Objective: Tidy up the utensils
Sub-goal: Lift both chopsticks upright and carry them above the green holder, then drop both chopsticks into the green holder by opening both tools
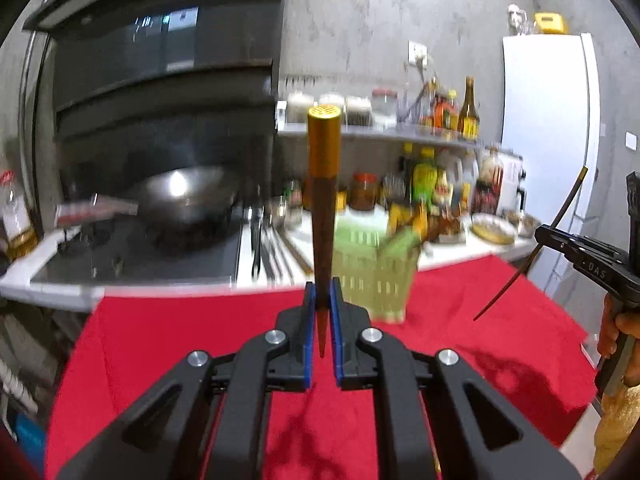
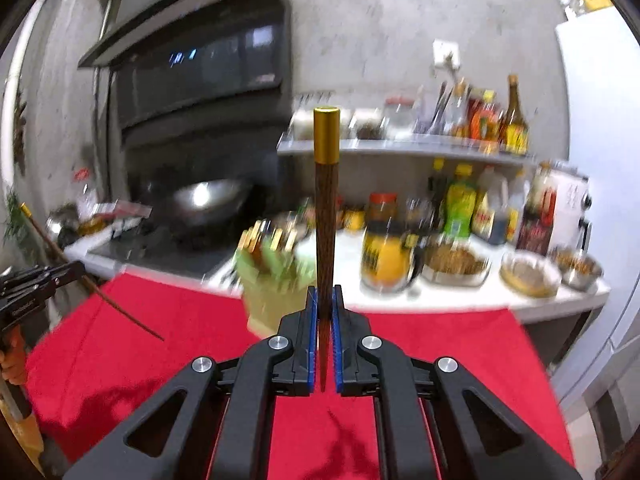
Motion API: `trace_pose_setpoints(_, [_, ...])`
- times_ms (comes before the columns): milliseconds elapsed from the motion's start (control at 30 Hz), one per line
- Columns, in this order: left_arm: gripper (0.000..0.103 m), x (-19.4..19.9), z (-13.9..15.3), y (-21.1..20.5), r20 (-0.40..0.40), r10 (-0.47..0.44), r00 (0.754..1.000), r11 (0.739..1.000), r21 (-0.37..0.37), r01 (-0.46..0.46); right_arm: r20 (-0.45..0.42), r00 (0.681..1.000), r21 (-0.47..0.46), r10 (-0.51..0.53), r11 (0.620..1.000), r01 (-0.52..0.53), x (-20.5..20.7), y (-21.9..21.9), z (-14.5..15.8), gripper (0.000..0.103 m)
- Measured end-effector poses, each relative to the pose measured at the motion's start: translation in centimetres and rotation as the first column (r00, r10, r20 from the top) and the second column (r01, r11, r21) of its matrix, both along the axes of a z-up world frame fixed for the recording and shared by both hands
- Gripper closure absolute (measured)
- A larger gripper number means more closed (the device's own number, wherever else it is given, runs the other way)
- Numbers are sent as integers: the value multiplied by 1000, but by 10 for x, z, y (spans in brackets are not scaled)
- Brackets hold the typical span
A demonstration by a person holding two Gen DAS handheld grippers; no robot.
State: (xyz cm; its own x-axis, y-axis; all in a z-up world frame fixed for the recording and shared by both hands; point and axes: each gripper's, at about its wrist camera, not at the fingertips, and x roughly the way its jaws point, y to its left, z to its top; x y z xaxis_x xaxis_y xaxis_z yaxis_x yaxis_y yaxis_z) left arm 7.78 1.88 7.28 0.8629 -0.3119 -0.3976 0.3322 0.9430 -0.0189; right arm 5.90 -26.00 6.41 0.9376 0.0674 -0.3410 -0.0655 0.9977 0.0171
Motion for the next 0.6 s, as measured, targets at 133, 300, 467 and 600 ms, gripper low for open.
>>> trace_pose_setpoints(133, [97, 41, 36, -22, 95, -23, 995, 999, -31, 26, 123, 992, 52, -2, 999, -4, 39, -7, 37, 96])
trace_pose_setpoints(300, [97, 100, 46, -59, 89, -59, 994, 998, -31, 62, 159, 987, 104, 37, 993, -54, 84, -6, 50, 96])
trace_pose_setpoints(467, [97, 152, 11, -89, -20, -85, 996, 996, 14, 85, 55, 997, 89, 56, 994, -61, 126, -1, 25, 96])
trace_pose_setpoints(600, [97, 179, -15, -96, -106, -99, 989, 995, -4, 99, -16, 998, 79, 64, 995, -63, 147, 0, 1, 96])
